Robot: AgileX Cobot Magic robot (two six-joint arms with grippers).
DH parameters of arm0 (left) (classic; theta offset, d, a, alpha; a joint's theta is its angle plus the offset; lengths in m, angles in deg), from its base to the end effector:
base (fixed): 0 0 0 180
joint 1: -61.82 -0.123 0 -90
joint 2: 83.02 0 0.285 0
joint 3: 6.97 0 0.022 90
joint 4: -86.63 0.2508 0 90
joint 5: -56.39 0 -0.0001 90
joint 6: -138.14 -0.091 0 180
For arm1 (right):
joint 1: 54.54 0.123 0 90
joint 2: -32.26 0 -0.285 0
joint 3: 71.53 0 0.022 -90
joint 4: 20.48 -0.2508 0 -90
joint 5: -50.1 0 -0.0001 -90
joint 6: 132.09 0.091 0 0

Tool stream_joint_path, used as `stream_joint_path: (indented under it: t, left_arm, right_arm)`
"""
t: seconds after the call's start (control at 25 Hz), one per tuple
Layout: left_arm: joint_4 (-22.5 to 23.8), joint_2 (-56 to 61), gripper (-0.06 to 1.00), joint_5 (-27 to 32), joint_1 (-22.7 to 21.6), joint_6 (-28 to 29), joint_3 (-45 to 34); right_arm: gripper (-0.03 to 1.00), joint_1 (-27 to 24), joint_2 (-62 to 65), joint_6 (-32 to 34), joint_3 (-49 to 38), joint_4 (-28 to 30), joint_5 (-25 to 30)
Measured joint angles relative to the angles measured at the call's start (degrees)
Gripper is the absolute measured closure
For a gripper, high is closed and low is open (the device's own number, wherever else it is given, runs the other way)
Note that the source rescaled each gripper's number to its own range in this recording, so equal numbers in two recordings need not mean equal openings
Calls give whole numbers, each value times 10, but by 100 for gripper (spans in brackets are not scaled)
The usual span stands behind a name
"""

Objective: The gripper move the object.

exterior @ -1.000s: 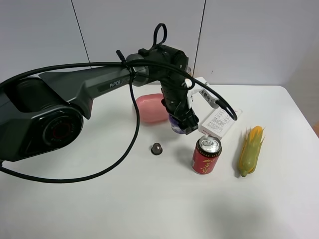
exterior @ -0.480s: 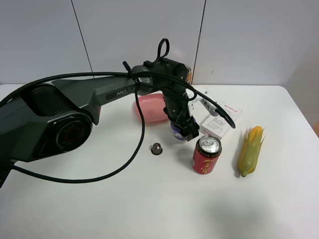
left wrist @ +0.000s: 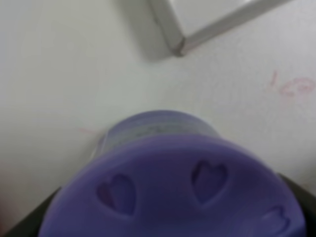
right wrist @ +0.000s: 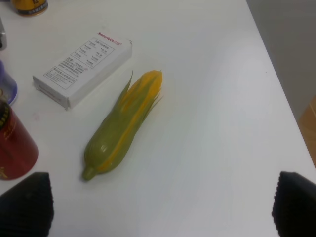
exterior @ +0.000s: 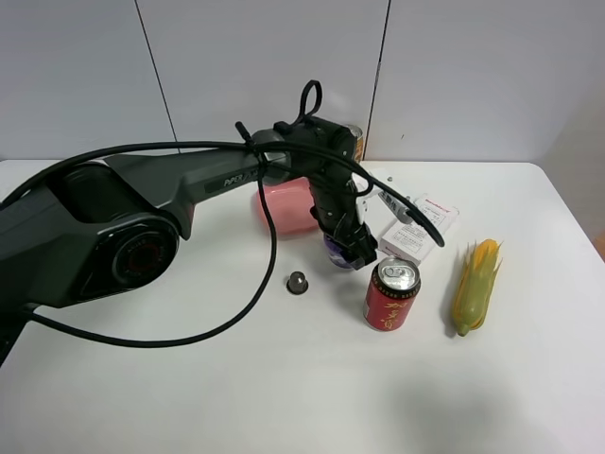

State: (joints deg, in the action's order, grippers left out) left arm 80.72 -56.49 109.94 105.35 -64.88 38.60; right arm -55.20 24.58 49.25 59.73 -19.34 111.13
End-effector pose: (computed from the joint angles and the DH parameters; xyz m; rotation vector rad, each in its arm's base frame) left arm 0.3786 -0.3701 0.1082 1.4969 2.4042 -0.2120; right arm -0.0050 -0.0015 0.2761 0.0367 2.0494 -0.0165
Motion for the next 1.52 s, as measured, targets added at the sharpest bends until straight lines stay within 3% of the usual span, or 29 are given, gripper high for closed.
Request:
stream_joint_path:
  t: [0.12,0.16,0.28,0.32,0.4,0.8,0.96,1.12,1.28,1.52]
  left_arm:
    - [-1,-2,93,-5,0,-9,0]
    - [-1,-3,84,-12,0,-12,0]
    - [2,-4,18,-21,0,-14,0]
    - [2,-4,7,-22,0,-14,0]
    - [2,-4,-2,-22,0,-14,0]
    - [12,61,-5,-13,0,-7,0]
    - [55,137,-6,-24,0,35,0]
    - [121,210,-6,-15,-12,116,0]
    - [166,276,-6,1,-50,175,0]
    - [180,339,-6,3,-148,186,-1]
  right_arm:
    - [-3,0,0,0,0,0,0]
    - [-3,0,0,0,0,0,0]
    - [-3,0,0,0,0,0,0]
    - [-3,0,0,0,0,0,0]
    - [-3,0,0,0,0,0,0]
    - [-3,0,0,0,0,0,0]
    - [-3,0,0,0,0,0,0]
    - [-3,0,0,0,0,0,0]
    - [-3,0,0,0,0,0,0]
    - [-3,0,0,0,0,0,0]
